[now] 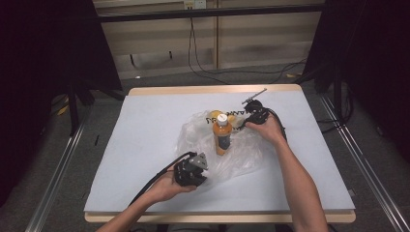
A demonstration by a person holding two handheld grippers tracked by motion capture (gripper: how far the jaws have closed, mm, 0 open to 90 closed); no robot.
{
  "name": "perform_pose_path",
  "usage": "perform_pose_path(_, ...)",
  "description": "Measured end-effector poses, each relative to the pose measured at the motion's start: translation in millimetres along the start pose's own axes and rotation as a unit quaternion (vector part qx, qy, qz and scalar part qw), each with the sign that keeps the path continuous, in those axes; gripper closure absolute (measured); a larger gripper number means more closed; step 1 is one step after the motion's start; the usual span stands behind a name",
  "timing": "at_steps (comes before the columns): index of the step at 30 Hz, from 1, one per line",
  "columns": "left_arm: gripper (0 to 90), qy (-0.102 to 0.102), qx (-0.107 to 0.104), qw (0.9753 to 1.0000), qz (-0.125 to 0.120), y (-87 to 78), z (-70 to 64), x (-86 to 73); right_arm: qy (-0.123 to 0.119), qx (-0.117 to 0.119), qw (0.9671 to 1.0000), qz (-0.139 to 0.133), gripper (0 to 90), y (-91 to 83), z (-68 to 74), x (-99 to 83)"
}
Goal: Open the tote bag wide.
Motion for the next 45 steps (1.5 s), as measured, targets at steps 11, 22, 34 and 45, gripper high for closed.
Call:
perform_pose_path(11,90.0,0.012,-0.020,0.9997,-0.005,-3.3,-19.0,-12.4,0.029,-0.062,0.9976,-0.016,90.0,-0.3,-18.7,2.0)
perform_pose_path(22,90.0,-0.009,-0.021,0.9992,-0.033,-12.6,-8.1,0.1,0.012,-0.046,0.9985,-0.027,90.0,-7.2,-5.6,1.3)
perform_pose_path(34,90.0,-0.010,0.010,0.9916,-0.129,-68.3,4.3,45.4,-0.044,0.007,0.9961,-0.077,90.0,-50.3,34.8,12.6)
perform_pose_path(45,90.0,-0.067,0.078,0.9941,-0.032,-22.2,71.3,66.9,-0.079,0.019,0.9964,-0.023,90.0,-23.5,62.6,7.0)
Point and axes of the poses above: each handheld gripper's, and its own axes: y roughly forward along the jaws, x roughly out of its top, z roughly to its left, the point moved 2 cm from there along y, roughly forward along the jaws, and after that the axes turned 7 degrees about -y, right-handed, at the moved point
